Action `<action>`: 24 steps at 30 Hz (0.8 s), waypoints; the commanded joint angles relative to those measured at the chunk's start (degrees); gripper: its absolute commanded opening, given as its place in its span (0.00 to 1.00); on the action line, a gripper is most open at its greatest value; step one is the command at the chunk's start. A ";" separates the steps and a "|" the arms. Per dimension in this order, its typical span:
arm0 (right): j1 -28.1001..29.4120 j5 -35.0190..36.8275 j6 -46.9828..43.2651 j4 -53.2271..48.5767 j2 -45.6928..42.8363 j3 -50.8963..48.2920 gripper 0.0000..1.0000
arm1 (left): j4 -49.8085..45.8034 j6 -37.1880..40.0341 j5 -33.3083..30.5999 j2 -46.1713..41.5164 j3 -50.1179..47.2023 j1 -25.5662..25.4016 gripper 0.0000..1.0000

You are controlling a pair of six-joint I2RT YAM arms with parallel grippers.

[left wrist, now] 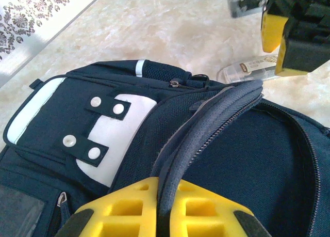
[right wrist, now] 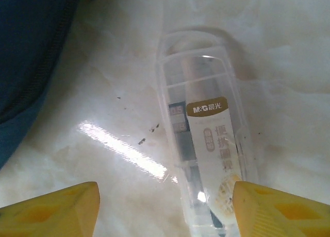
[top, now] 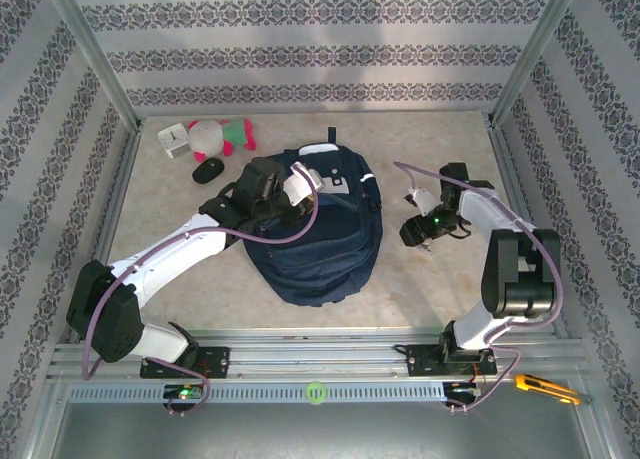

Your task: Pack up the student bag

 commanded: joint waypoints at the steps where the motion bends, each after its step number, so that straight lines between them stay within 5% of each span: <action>1: 0.17 5.80 -0.59 -0.86 1.74 1.77 0.71 | 3.34 -1.89 0.05 -0.16 2.04 0.97 0.00; 17: 2.40 7.23 -3.97 0.69 6.83 2.59 0.72 | 3.07 -2.84 -0.73 -0.80 1.32 1.02 0.00; 24: 3.49 11.38 -4.14 1.58 10.34 2.98 0.61 | 3.35 -2.97 0.14 -1.54 0.90 0.98 0.00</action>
